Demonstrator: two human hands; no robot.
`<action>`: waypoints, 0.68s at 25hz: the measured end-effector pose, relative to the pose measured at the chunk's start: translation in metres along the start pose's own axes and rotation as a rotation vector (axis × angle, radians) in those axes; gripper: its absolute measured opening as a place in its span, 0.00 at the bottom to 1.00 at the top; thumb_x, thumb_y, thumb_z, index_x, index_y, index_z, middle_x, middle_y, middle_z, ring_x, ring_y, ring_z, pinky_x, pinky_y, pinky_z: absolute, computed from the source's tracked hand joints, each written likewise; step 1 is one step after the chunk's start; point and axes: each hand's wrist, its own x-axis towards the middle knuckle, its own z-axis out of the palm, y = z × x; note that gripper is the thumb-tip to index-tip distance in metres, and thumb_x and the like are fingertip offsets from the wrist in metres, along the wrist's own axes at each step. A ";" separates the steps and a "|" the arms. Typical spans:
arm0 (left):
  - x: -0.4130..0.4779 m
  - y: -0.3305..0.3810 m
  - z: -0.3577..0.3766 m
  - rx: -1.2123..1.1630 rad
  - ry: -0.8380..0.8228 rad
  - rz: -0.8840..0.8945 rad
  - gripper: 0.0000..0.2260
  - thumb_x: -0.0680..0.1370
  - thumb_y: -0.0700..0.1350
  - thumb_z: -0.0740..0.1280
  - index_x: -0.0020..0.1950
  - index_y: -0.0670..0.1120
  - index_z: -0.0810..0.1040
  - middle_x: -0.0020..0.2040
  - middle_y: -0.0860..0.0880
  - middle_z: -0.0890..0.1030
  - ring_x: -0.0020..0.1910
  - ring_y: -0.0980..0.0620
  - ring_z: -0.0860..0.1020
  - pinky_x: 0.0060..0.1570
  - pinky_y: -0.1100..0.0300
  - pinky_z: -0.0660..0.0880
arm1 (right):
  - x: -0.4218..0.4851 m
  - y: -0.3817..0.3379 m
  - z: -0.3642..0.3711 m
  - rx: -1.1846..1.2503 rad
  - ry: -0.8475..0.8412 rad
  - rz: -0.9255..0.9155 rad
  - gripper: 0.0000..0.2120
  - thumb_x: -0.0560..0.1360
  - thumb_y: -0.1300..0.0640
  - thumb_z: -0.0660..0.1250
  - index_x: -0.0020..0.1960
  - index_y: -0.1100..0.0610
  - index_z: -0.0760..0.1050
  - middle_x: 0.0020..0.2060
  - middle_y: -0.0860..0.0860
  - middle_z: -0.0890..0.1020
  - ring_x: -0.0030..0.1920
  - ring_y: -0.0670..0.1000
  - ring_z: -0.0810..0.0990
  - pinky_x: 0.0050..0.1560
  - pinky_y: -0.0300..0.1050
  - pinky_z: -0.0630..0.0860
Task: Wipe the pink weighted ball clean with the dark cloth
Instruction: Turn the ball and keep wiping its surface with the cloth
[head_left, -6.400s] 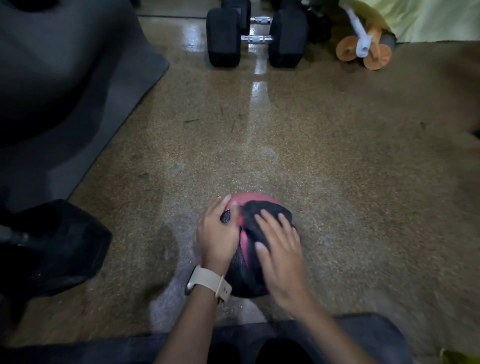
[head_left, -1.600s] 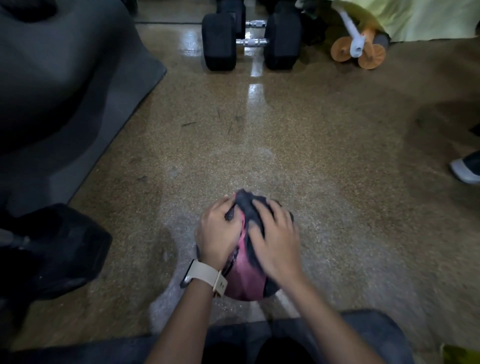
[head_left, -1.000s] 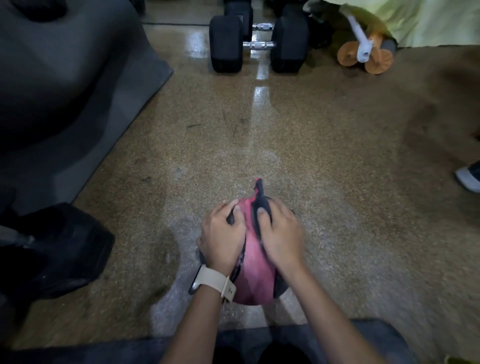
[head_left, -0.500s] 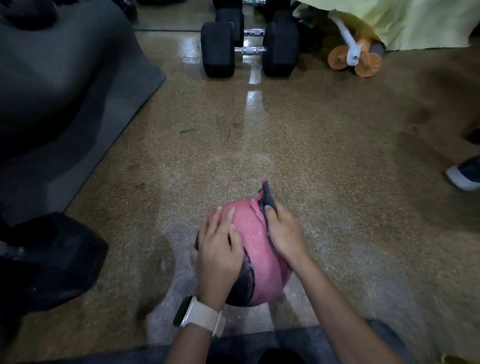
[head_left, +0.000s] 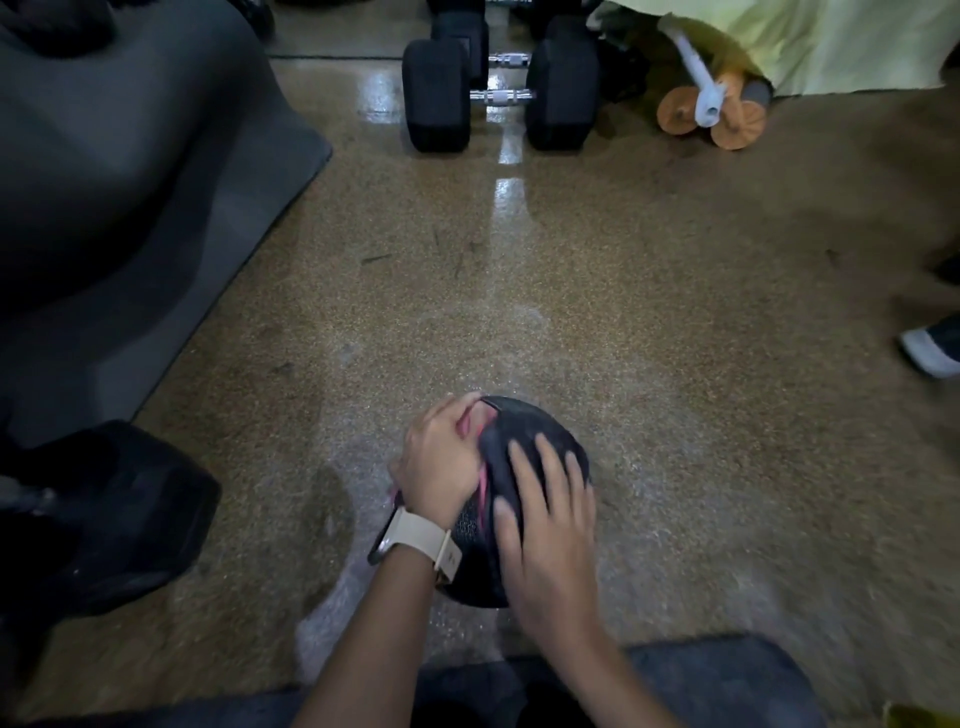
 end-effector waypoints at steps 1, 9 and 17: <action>0.000 -0.002 -0.001 -0.020 0.001 -0.009 0.31 0.71 0.67 0.49 0.64 0.59 0.81 0.67 0.54 0.81 0.68 0.47 0.77 0.68 0.44 0.72 | -0.016 0.005 0.001 0.033 0.005 -0.025 0.24 0.82 0.43 0.45 0.76 0.46 0.58 0.76 0.49 0.62 0.77 0.54 0.55 0.75 0.54 0.51; -0.055 -0.008 -0.001 0.191 0.034 0.120 0.34 0.79 0.63 0.40 0.78 0.53 0.68 0.79 0.50 0.68 0.80 0.45 0.62 0.76 0.35 0.59 | 0.093 0.030 -0.005 0.089 -0.199 0.195 0.21 0.81 0.46 0.49 0.65 0.53 0.73 0.63 0.56 0.77 0.64 0.59 0.74 0.62 0.51 0.68; -0.041 -0.002 -0.005 0.208 0.013 0.056 0.35 0.72 0.69 0.46 0.74 0.58 0.73 0.77 0.53 0.71 0.78 0.45 0.66 0.74 0.39 0.64 | 0.082 0.025 -0.006 0.207 -0.130 0.228 0.17 0.79 0.46 0.54 0.60 0.49 0.75 0.59 0.50 0.79 0.62 0.54 0.75 0.59 0.51 0.70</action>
